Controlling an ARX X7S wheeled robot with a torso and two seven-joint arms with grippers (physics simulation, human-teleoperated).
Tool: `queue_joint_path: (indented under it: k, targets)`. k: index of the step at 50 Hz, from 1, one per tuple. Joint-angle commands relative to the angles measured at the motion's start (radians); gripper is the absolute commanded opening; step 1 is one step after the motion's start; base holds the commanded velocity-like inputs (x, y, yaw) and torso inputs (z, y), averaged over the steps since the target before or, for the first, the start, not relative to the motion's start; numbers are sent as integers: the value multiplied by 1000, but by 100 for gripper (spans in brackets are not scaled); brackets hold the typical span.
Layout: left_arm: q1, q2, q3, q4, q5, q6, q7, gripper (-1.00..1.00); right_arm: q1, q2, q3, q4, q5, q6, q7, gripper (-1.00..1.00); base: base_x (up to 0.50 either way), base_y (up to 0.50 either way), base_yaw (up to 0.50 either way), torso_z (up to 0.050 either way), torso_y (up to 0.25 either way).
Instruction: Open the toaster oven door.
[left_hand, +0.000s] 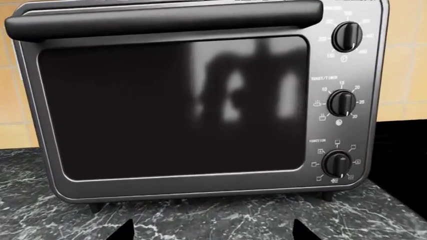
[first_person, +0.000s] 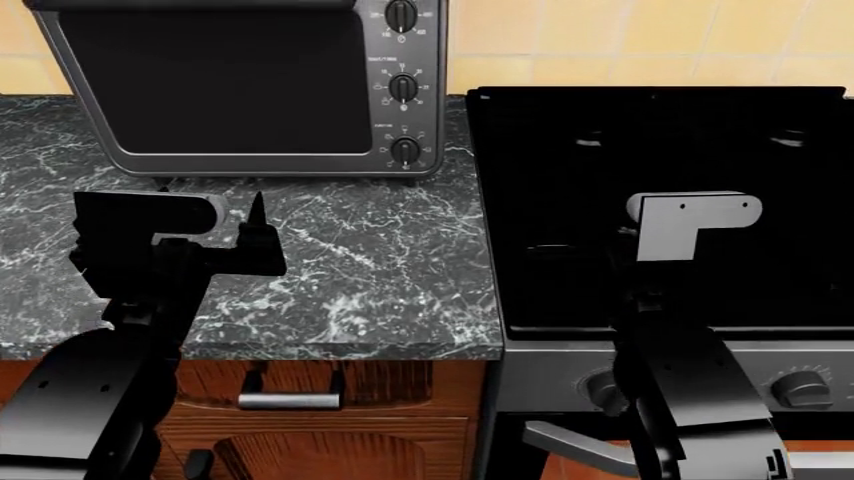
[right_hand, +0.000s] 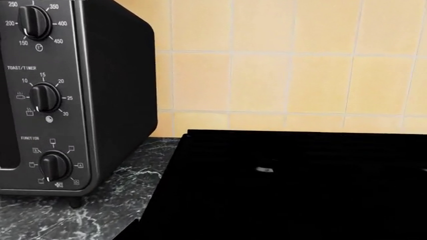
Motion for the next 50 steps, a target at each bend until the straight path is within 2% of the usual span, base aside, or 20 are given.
queue_joint_path:
  k: [1,17,23,28,32,36,39,45,50]
  targets:
    - [-4,-4,10,0,0,-4,-5,100,1,2,-4,10,9,-7,1,100,312,0,0,0,0]
    - [3,-10,16,0,-4,2,-7,100,-5,3,-9,16,19,-16,8,100,315,0,0,0,0]
    - [4,-37,43,21,9,-12,-3,100,-12,5,-7,9,24,-22,12,100,38,0,0,0,3]
    - [-23,-146,142,76,79,-62,16,100,-11,5,-8,6,30,-20,13,100,0,0,0,0,0]
    - [-93,-281,265,137,160,-144,50,100,-13,2,-13,4,37,-18,12,100,0,0,0,0,0]
    - [-219,-439,417,183,249,-226,121,100,-8,-2,-19,11,42,-19,9,100,0,0,0,0,0]
    - [-322,-524,516,196,298,-247,188,100,-3,-5,-23,10,46,-17,8,100,0,0,0,0,0]
    - [-513,-631,697,185,397,-220,323,100,2,-2,-24,-2,56,-9,8,100,0,0,0,0,0]
    - [-590,-686,778,159,437,-164,407,100,0,-2,-25,-13,64,-6,9,100,0,0,0,0,0]
